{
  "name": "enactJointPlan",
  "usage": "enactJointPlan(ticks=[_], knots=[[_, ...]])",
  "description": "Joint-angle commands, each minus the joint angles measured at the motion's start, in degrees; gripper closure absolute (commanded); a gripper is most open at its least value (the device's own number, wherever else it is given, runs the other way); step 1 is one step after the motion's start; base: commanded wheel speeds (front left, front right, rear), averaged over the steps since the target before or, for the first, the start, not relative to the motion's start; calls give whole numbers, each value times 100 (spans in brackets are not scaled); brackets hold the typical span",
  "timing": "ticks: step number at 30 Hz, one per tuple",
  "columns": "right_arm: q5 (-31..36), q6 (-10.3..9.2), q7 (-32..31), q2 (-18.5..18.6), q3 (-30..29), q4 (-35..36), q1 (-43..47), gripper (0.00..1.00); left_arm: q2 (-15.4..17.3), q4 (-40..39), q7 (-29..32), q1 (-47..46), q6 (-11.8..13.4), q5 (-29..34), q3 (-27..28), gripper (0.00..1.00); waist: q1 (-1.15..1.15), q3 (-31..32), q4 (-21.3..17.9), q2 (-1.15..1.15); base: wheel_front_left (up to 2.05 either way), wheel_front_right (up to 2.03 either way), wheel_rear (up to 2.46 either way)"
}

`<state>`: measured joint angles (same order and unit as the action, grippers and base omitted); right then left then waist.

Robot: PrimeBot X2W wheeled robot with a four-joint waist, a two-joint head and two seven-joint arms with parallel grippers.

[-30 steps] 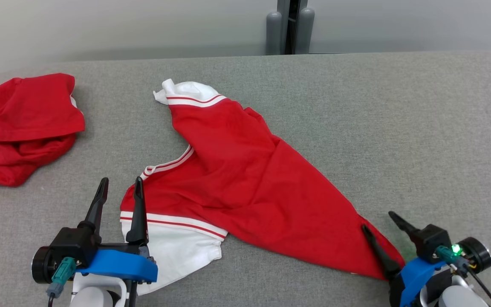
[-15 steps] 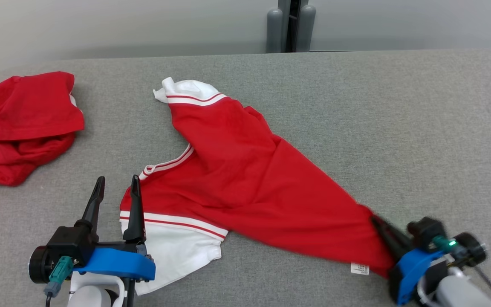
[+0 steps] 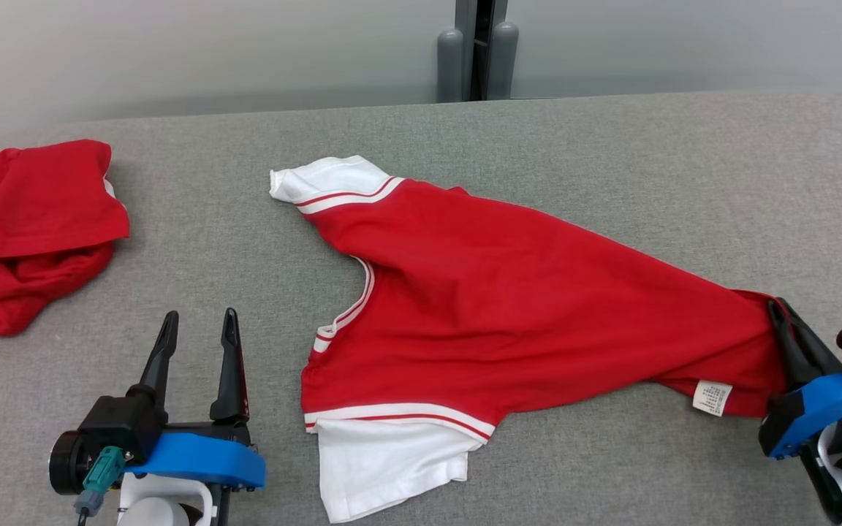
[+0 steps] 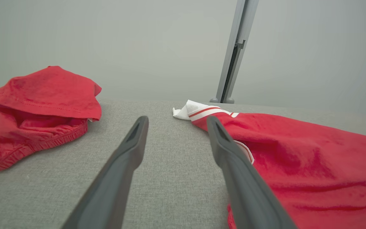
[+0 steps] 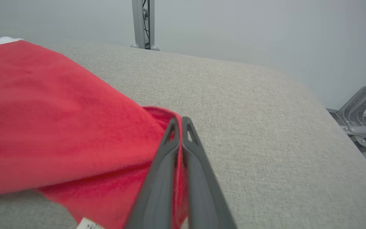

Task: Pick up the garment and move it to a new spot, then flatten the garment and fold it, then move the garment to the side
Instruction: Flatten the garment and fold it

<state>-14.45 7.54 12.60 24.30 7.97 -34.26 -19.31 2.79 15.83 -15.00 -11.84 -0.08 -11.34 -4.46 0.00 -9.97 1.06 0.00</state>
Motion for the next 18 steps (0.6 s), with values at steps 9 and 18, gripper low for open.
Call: enactJointPlan(ticks=[9, 18], knots=[[535, -8, 256, -672, -595, 819, 195, 0, 22, -104, -26, 137, -42, 153, 70, 0, 0, 178, -197, 0, 0, 0, 0], [945, -7, 253, -1519, -892, 2359, 1080, 0, 22, -330, -26, 352, -98, 359, 169, 0, 0, 406, -302, 0, 0, 0, 0]])
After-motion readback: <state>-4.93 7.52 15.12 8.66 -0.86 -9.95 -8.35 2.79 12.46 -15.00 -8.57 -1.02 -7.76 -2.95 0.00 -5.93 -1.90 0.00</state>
